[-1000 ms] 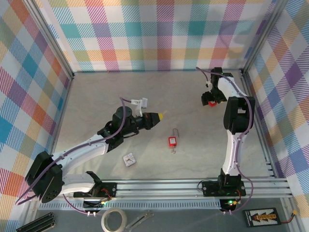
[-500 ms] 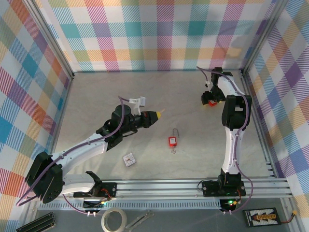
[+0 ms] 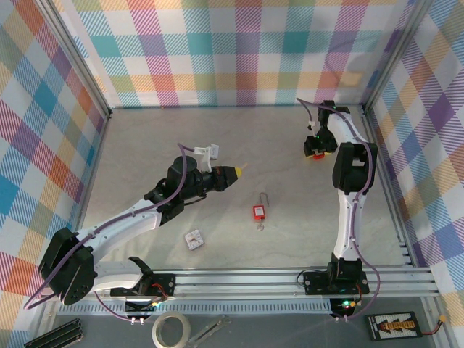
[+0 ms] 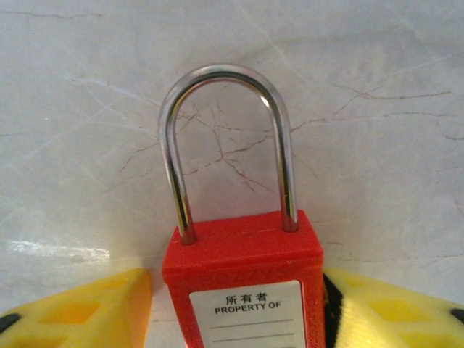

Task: Unlock with the key

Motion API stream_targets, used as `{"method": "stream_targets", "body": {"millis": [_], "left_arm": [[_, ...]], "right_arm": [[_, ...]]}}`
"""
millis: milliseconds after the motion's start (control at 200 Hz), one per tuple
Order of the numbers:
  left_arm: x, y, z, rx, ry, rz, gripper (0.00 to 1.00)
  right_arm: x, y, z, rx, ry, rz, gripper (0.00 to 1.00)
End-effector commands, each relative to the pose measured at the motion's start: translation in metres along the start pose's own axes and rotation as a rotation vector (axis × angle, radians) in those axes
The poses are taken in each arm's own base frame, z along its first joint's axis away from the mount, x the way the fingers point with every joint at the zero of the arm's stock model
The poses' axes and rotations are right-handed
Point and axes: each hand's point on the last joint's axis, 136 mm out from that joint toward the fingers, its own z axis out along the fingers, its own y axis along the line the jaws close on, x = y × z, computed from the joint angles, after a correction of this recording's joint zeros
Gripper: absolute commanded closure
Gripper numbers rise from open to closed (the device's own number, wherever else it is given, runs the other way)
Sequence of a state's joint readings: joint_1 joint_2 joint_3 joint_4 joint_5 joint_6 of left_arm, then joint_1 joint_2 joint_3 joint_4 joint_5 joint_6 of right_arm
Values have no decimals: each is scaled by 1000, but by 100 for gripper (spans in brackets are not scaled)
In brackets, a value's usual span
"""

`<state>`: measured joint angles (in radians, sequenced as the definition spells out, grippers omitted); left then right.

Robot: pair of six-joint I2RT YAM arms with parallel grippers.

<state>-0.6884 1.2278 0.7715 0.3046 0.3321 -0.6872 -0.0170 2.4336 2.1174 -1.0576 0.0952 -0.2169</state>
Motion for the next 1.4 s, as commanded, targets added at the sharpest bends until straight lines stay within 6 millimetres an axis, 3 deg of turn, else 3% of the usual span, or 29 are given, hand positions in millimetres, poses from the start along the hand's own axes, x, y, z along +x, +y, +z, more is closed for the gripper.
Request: {"method": "stream_targets", "body": {"millis": [0, 255, 355, 445, 520, 605, 650, 710, 795, 915, 1145, 1395], "left_arm": [[-13, -12, -1, 26, -21, 15, 100], [-12, -13, -1, 31, -20, 16, 100], [-13, -14, -3, 36, -24, 18, 100], [-15, -18, -6, 51, -38, 28, 100], [-19, -20, -9, 52, -64, 47, 100], [-25, -21, -14, 30, -106, 87, 100], [-29, -19, -17, 6, -135, 107, 100], [-35, -17, -19, -32, -169, 136, 100], [-43, -18, -23, -72, -222, 185, 100], [-46, -22, -23, -116, -261, 282, 100], [-43, -26, -17, -166, -336, 444, 100], [-34, -24, -2, -166, -288, 474, 100]], "right_arm": [[3, -15, 20, 20, 28, 42, 46], [9, -16, 15, 18, 29, 101, 65], [10, -9, 1, -16, -8, 150, 71], [7, 0, -25, -64, -85, 239, 72], [5, 17, -54, -163, -170, 320, 76], [1, 46, -102, -353, -294, 436, 79], [3, 65, -122, -486, -339, 530, 79], [3, 103, -155, -705, -396, 575, 79], [13, 148, -181, -826, -417, 603, 79], [23, 194, -213, -951, -434, 651, 80], [40, 261, -242, -1083, -383, 663, 81], [52, 275, -249, -1087, -376, 663, 83]]}}
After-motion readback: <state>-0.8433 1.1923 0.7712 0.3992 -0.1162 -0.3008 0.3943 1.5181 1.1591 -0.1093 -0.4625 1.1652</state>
